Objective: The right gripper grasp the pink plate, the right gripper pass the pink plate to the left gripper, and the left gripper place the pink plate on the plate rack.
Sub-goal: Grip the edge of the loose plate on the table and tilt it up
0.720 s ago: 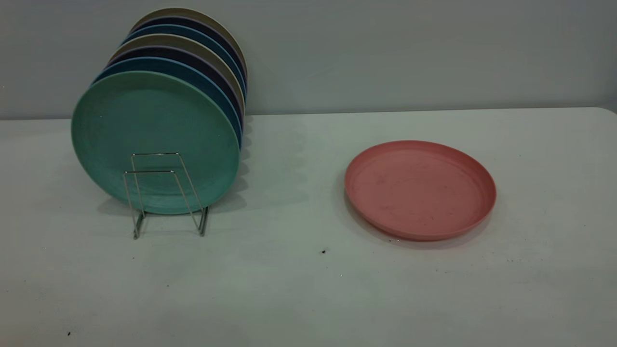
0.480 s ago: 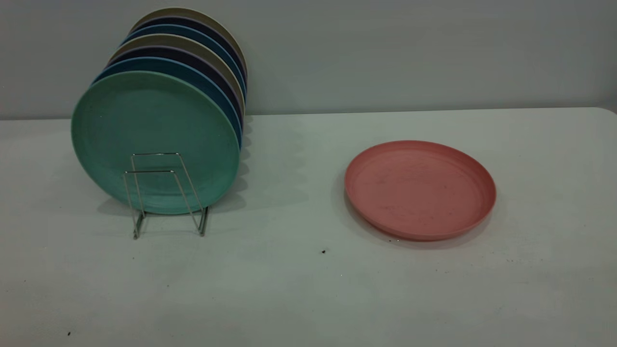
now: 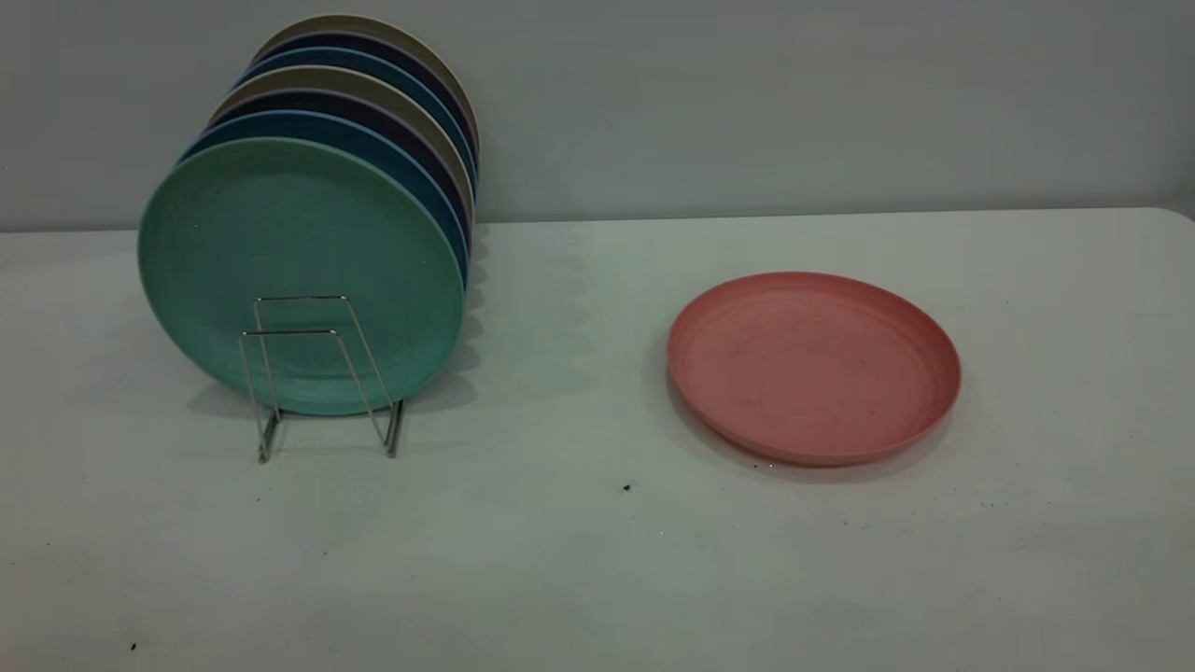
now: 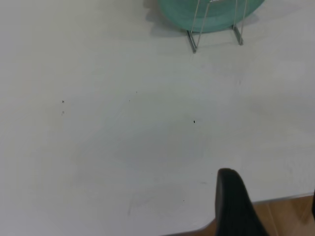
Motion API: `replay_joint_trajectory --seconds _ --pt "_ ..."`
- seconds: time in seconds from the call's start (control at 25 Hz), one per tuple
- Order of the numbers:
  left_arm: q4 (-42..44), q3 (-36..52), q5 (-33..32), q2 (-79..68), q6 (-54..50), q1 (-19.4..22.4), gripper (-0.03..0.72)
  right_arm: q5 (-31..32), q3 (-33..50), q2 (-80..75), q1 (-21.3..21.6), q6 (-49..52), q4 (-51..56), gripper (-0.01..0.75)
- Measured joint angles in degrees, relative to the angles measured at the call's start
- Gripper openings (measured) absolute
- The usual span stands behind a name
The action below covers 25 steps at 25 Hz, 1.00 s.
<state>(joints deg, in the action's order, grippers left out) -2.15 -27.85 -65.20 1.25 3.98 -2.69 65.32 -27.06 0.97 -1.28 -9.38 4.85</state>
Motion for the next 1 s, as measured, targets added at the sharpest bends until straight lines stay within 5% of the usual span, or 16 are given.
replay_joint_trajectory --seconds 1.0 --pt "0.0 -0.2 0.7 0.0 0.0 0.0 0.411 0.0 -0.1 0.0 0.0 0.0 0.0 0.459"
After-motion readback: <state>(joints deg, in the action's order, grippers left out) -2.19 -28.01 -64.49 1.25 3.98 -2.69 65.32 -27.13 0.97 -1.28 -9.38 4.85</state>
